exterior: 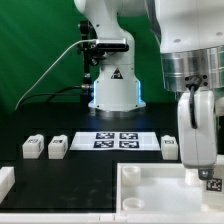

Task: Assemble one leg

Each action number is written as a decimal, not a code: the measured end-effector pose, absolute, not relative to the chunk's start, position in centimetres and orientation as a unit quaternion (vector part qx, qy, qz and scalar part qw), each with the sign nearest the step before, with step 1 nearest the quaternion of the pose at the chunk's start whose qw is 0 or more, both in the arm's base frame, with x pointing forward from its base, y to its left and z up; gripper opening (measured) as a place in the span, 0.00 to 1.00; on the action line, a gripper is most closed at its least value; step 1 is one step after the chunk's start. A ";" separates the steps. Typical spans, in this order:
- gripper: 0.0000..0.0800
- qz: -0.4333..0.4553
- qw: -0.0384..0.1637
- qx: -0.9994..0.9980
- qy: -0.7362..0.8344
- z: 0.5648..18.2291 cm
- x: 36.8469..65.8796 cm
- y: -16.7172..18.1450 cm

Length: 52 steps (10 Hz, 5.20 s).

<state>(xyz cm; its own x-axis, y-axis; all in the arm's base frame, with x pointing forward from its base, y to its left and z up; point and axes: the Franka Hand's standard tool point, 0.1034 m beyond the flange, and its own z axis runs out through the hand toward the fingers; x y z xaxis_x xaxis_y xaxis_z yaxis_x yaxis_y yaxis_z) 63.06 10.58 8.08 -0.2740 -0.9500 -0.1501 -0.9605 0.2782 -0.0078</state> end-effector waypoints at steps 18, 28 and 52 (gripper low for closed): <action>0.37 0.015 0.051 -0.728 0.683 8.6 63.1 11.5; 0.81 0.000 0.088 -0.896 0.435 7.7 62.8 11.8; 0.81 -0.041 -0.017 -0.991 -0.126 8.5 64.6 11.9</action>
Offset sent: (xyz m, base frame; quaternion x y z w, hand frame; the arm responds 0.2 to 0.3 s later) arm -0.0036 0.0168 0.0020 0.0507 -0.0044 -0.3837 0.9221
